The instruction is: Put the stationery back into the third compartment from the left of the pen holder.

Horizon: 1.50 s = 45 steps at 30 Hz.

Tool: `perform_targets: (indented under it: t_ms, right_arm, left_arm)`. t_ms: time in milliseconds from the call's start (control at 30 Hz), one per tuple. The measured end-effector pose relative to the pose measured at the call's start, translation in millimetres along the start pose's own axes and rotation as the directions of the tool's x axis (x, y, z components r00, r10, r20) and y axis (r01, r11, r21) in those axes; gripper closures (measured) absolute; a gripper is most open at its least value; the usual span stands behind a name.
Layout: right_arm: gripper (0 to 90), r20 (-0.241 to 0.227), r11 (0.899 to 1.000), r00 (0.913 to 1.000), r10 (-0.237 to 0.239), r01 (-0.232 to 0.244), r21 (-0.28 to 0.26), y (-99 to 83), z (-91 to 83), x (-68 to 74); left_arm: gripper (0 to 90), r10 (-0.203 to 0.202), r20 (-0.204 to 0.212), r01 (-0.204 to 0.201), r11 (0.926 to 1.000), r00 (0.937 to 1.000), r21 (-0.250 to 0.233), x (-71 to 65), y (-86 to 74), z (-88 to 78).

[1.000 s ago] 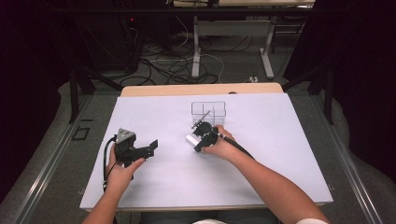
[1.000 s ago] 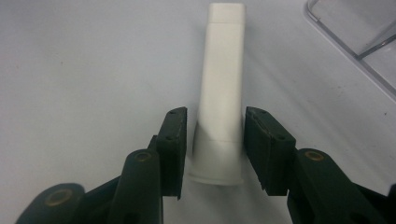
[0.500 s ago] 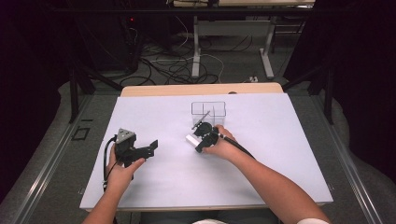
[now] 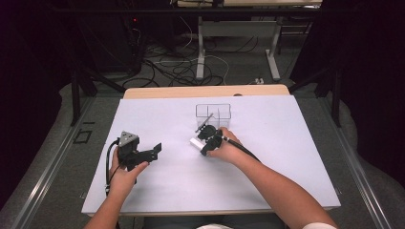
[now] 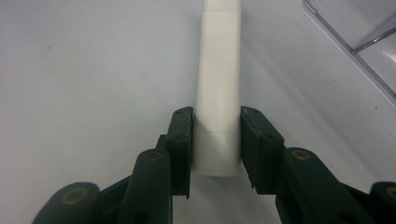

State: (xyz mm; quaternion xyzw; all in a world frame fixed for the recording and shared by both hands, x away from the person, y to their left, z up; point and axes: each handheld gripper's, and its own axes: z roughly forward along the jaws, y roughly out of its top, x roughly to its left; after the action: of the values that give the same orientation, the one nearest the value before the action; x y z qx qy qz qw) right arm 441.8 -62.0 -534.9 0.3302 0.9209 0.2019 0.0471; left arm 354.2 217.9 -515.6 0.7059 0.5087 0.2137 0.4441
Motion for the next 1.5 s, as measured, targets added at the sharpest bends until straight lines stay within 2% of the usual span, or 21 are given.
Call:
perform_targets:
  t_ms: [167, 300, 333, 500, 767, 800, 967, 1067, 1100, 1133, 1300, 1367, 1400, 1500]
  right_arm:
    - [66.5, 0.005, 1.000, 1.0000, -0.007, 0.007, 0.017, 1.9, -0.3, 0.5]
    - [66.7, 0.007, 0.999, 0.9993, -0.036, 0.036, 0.041, 3.3, -1.2, 1.3]
    - [66.8, 0.006, 0.999, 0.9992, -0.039, 0.039, 0.022, 2.6, -0.2, 1.5]
    - [67.0, 0.021, 0.996, 0.9964, -0.082, 0.082, 0.019, 2.5, -0.9, 3.1]
    - [67.1, 0.038, 0.993, 0.9937, -0.105, 0.107, -0.045, 1.0, -12.7, 5.5]
    - [67.0, 0.040, 0.991, 0.9922, -0.118, 0.121, -0.063, 0.7, -14.8, 5.1]
    - [67.0, 0.063, 0.985, 0.9878, -0.143, 0.148, -0.092, -4.5, -24.7, 3.8]
    - [67.0, 0.079, 0.983, 0.9871, -0.140, 0.147, -0.106, -8.1, -30.2, 3.4]
    - [67.0, 0.082, 0.979, 0.9848, -0.154, 0.163, -0.120, -9.2, -32.1, 1.7]
    - [67.0, 0.082, 0.979, 0.9858, -0.146, 0.156, -0.134, -11.3, -35.0, 1.4]
    - [67.0, 0.147, 0.961, 0.9681, -0.203, 0.226, -0.159, -21.3, -45.2, -0.9]
    - [67.0, 0.176, 0.954, 0.9584, -0.225, 0.253, -0.161, -26.7, -49.1, -0.7]
    - [67.0, 0.202, 0.946, 0.9463, -0.252, 0.286, -0.156, -29.3, -51.2, -2.0]
    - [66.9, 0.241, 0.930, 0.9252, -0.293, 0.334, -0.151, -37.8, -57.5, -2.5]
  left_arm:
    - [5.2, 0.000, 0.000, 0.000, 1.0000, 1.0000, -0.001, 0.0, 0.0, -0.2]
    - [5.2, 0.000, 0.000, 0.000, 1.0000, 1.0000, 0.000, 0.1, 0.0, -0.2]
    - [5.2, 0.000, 0.000, 0.000, 1.0000, 1.0000, 0.001, 0.1, 0.0, -0.2]
    - [5.2, -0.003, 0.000, 0.003, 1.0000, 1.0000, 0.001, 0.6, 0.0, -0.2]
    - [5.2, -0.005, -0.001, 0.005, 1.0000, 1.0000, 0.003, 1.0, -0.1, -0.3]
    - [5.2, -0.004, -0.002, 0.004, 1.0000, 1.0000, 0.002, 0.9, -0.1, -0.3]
    - [5.2, -0.003, -0.004, 0.003, 1.0000, 1.0000, 0.003, 0.9, -0.1, -0.7]
    - [5.2, -0.001, -0.007, 0.001, 1.0000, 1.0000, 0.003, 0.6, -0.2, -0.7]
    - [5.3, 0.001, -0.007, -0.001, 1.0000, 1.0000, 0.003, 0.5, -0.2, -0.7]
    - [5.4, 0.002, -0.008, -0.002, 1.0000, 1.0000, 0.004, 0.5, -0.2, -0.7]
    - [6.1, 0.013, -0.017, -0.013, 0.9997, 0.9998, 0.019, 1.6, -0.4, -0.1]
    - [6.1, 0.015, -0.017, -0.014, 0.9997, 0.9997, 0.020, 1.5, -0.3, 0.0]
    - [6.1, 0.016, -0.018, -0.016, 0.9997, 0.9997, 0.020, 1.1, -0.4, 0.3]
    - [6.1, 0.017, -0.015, -0.017, 0.9996, 0.9997, 0.022, -0.5, -0.6, 1.1]
